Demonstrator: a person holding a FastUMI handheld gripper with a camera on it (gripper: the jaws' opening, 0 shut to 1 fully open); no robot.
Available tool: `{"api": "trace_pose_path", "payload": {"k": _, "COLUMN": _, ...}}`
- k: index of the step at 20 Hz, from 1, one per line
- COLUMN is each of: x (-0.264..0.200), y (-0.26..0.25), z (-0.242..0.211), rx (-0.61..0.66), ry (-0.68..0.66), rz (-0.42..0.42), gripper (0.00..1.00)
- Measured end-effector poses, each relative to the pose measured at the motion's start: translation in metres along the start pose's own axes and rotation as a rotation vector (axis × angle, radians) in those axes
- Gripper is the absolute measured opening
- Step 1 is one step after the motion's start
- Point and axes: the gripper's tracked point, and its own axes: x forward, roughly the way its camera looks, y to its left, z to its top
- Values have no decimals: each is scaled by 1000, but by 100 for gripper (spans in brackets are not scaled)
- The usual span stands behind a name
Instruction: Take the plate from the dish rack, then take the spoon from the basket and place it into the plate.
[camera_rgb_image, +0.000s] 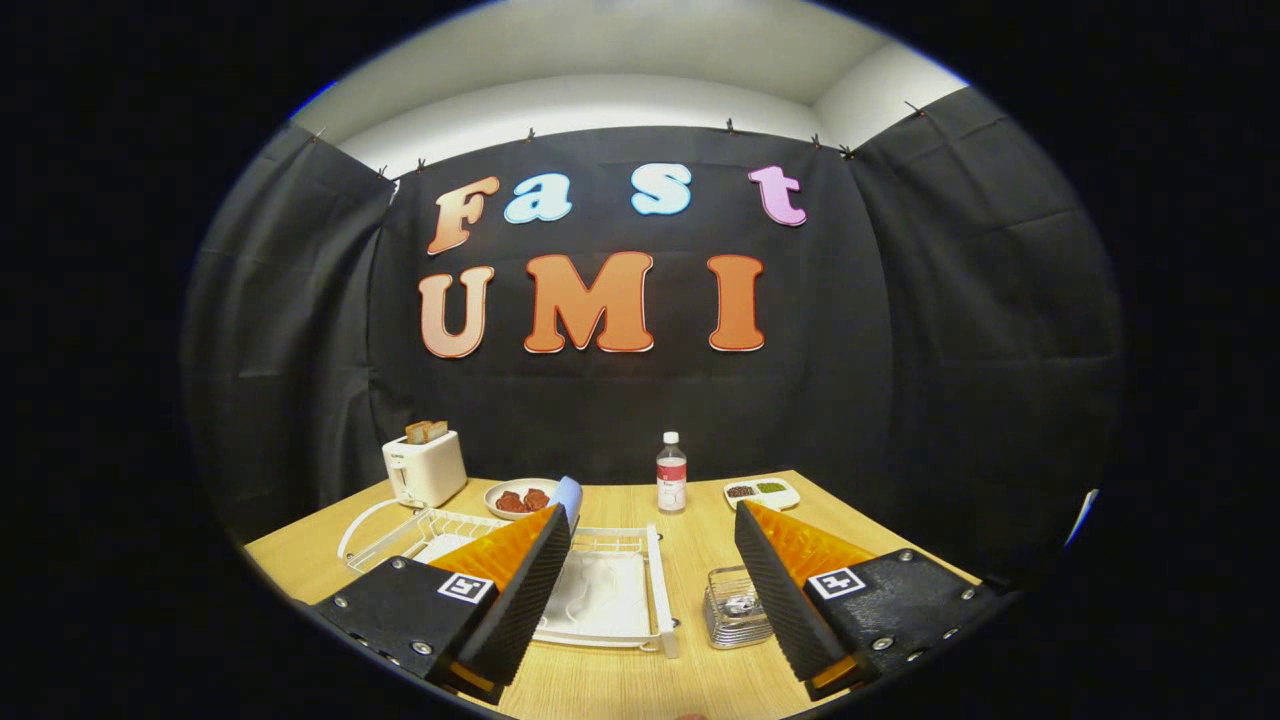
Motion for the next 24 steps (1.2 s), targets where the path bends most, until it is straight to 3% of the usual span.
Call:
{"api": "trace_pose_path", "payload": {"k": 9, "x": 90, "y": 59, "z": -23, "rx": -60, "ry": 147, "rz": 33, "gripper": 99}}
{"api": "trace_pose_path", "payload": {"k": 12, "x": 124, "y": 61, "z": -46, "rx": -81, "ry": 243, "rz": -29, "gripper": 99}}
{"api": "trace_pose_path", "payload": {"k": 17, "x": 142, "y": 71, "z": -86, "rx": -28, "ry": 455, "rz": -56, "gripper": 96}}
{"api": "trace_pose_path", "payload": {"k": 21, "x": 149, "y": 80, "z": -102, "rx": 31, "ry": 561, "rz": -79, "gripper": 64}}
{"api": "trace_pose_path", "payload": {"k": 24, "x": 149, "y": 73, "z": -99, "rx": 21, "ry": 577, "rz": -141, "gripper": 28}}
